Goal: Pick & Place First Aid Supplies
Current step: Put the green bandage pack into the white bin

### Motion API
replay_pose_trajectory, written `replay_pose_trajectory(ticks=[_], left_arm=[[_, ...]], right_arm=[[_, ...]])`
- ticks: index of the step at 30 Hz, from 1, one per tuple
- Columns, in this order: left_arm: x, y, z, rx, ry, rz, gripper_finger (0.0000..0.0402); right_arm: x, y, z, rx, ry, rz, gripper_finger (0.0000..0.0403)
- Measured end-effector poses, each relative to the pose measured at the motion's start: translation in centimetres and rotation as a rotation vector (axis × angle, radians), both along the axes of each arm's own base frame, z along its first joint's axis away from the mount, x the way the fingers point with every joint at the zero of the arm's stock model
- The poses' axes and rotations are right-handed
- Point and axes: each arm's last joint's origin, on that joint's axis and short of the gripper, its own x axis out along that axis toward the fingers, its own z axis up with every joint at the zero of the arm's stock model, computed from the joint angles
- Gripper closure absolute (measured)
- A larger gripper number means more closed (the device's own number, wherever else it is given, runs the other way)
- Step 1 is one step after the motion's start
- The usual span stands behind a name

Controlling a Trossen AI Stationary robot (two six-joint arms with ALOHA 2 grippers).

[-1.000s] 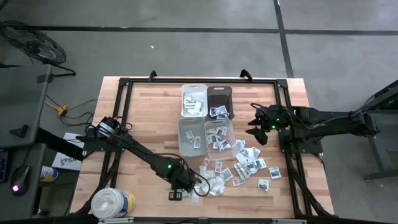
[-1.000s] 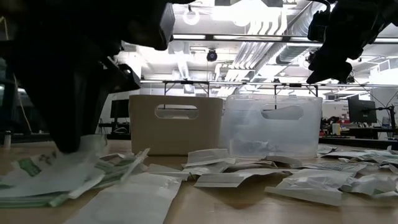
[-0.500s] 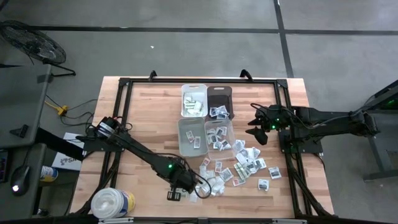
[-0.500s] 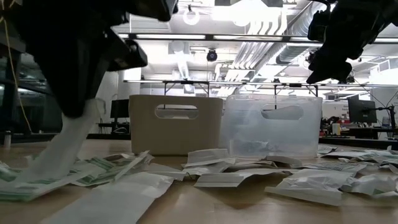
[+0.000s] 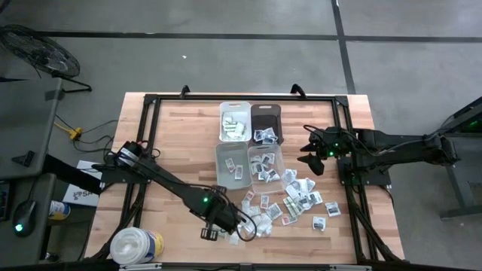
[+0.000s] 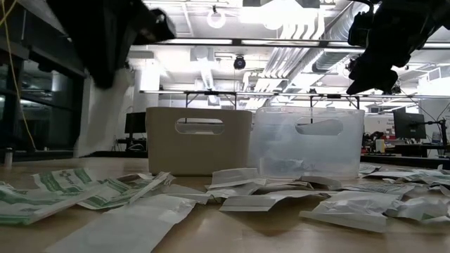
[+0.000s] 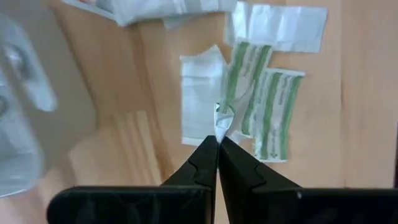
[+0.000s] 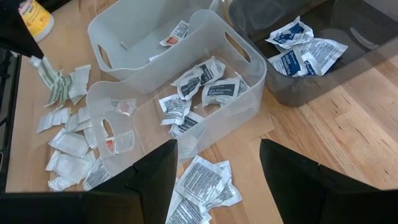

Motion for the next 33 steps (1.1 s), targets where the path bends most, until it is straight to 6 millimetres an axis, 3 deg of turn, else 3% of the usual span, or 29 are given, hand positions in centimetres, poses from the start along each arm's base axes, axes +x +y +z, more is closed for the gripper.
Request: replay_pose_trajectory(ticks=[11, 19, 26, 33], left_arm=[[-0.9, 1.0, 3.9, 0.08, -0.144, 0.085, 0.0393], [-0.5, 3.5, 5.7, 0.14, -0.24, 0.142, 0.0393], [1.1, 8.1, 5.9, 0.198, -0.231, 0.201, 0.0393], [2.8, 14.8, 6.0, 0.27, -0.221, 0.235, 0.0393]], right_arm=[[0.0, 0.0, 0.0, -0.013, 0.001, 0.013, 0.0181], [0.0, 0.0, 0.0, -0.017, 0.001, 0.017, 0.0181], [0.0, 0.0, 0.0, -0.027, 0.002, 0.025, 0.0181], [0.0, 0.0, 0.0, -0.026, 0.002, 0.024, 0.0181]])
